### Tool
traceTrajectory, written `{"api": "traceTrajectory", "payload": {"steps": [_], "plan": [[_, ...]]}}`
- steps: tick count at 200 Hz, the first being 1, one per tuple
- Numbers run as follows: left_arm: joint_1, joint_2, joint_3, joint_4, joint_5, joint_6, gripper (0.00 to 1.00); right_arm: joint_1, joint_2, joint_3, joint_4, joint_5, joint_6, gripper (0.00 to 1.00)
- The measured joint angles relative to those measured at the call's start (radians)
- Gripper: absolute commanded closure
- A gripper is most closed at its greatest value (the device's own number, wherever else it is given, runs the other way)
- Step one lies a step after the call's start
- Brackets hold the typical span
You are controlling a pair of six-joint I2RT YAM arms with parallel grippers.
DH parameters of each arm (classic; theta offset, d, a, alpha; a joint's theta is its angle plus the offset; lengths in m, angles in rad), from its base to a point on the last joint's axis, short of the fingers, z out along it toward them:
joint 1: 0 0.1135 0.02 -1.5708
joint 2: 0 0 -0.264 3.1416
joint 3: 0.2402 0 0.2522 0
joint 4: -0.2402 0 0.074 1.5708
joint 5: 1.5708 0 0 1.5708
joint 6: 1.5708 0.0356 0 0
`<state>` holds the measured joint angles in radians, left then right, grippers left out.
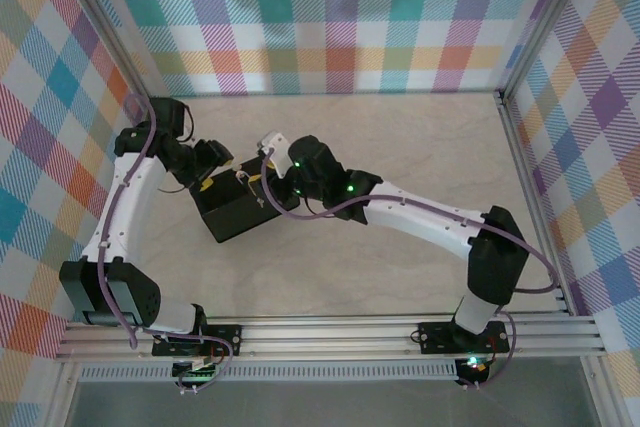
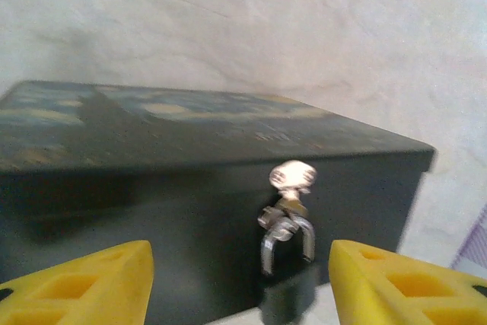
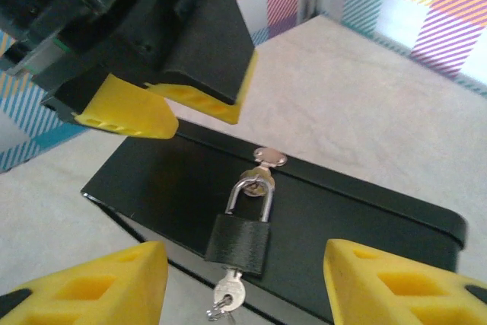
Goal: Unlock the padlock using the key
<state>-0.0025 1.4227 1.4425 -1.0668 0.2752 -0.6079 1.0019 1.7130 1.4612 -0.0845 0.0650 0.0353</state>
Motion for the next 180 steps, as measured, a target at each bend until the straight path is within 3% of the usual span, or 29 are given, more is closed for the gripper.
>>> {"api": "traceTrajectory", "payload": {"steps": [70,180], "plan": [[0.051,0.005,-0.064,0.087,-0.023,0.035,0.36,0.000,0.217,0.216,-0.232,-0.040,-0.037,0.42],[0.054,-0.059,-0.121,0.111,0.027,0.037,0.37,0.000,0.274,0.325,-0.296,-0.025,-0.024,0.46]]}}
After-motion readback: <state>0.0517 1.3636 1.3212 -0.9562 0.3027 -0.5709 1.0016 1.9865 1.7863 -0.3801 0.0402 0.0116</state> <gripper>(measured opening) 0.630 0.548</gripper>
